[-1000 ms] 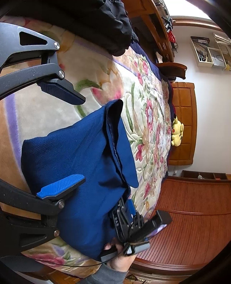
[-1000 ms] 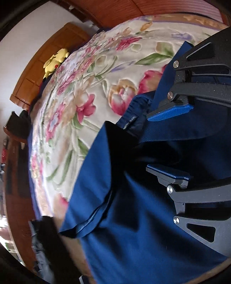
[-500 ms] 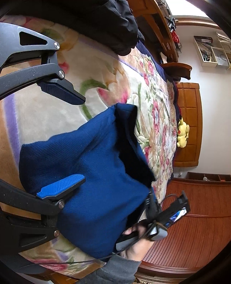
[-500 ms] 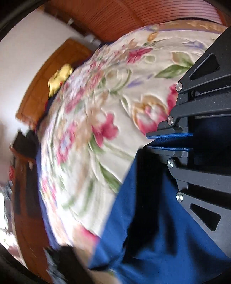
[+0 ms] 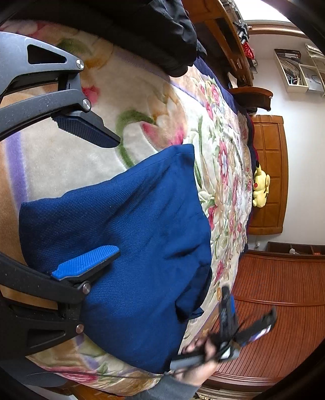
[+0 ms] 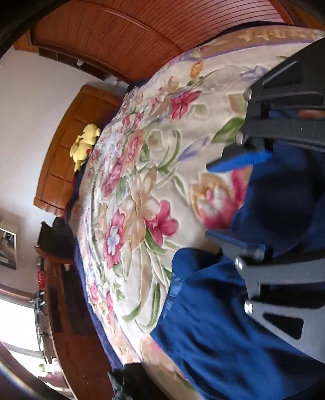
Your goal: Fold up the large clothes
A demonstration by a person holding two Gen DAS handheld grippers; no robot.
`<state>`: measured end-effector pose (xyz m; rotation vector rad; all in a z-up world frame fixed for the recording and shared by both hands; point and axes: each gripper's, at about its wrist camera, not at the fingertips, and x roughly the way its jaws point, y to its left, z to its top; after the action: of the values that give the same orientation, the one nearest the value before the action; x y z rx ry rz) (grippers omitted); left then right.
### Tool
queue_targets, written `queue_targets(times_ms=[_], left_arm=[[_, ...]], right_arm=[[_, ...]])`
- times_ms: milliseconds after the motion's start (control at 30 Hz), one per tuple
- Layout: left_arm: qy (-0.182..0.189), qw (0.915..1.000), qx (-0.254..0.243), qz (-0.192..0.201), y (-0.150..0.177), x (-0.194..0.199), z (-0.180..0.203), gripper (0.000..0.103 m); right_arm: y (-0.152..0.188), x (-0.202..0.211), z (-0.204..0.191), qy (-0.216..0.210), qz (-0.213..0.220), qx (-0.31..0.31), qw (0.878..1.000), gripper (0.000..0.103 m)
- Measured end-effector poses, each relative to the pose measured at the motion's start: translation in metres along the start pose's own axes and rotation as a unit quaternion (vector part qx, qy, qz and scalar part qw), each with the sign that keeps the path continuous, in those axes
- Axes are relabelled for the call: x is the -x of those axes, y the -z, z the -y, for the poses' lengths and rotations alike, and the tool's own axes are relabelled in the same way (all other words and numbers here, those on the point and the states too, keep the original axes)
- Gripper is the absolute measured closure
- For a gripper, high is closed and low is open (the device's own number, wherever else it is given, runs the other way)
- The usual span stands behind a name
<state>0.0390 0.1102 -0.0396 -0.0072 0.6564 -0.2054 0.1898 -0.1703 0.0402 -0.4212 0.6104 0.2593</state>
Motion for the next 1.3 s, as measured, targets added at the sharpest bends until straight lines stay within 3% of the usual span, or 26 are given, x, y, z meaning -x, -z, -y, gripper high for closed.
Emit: queue_targets(times_ms=[133,300,433,733,800,867,900,1100,1300], left_arm=[[-0.002,1.0,0.0,0.0,0.0,0.0,0.0,0.022],[-0.003,1.0,-0.001,0.0,0.0,-0.001,0.001,0.022],[-0.004,1.0,0.0,0.001,0.0,-0.001,0.002,0.022],[-0.006,1.0,-0.002,0.001,0.0,-0.001,0.002,0.022],[-0.006,1.0,-0.002,0.001,0.0,-0.001,0.002,0.022],[-0.005,1.0,-0.002,0.001,0.0,-0.001,0.002,0.022],[-0.005,1.0,-0.002,0.001,0.0,-0.001,0.002,0.022],[-0.005,1.0,-0.003,0.001,0.0,-0.001,0.002,0.022],[-0.01,0.9999,-0.006,0.0,0.0,-0.002,0.004,0.022]], right_arm=[[0.037,0.007,0.019,-0.012,-0.045,0.011,0.999,0.046],[0.068,0.023,0.028,-0.04,-0.054,0.021,0.998,0.046],[0.075,0.027,0.021,-0.063,-0.073,0.05,0.994,0.046],[0.062,-0.004,0.007,-0.046,-0.108,0.09,0.989,0.047],[0.062,-0.014,0.002,-0.039,-0.122,0.104,0.986,0.062],[0.059,-0.021,-0.001,-0.025,-0.128,0.123,0.984,0.091],[0.056,-0.024,-0.001,-0.023,-0.128,0.127,0.983,0.097],[0.019,-0.035,0.008,0.001,-0.078,0.116,0.99,0.1],[-0.013,-0.075,0.026,0.043,-0.068,0.057,0.995,0.1]])
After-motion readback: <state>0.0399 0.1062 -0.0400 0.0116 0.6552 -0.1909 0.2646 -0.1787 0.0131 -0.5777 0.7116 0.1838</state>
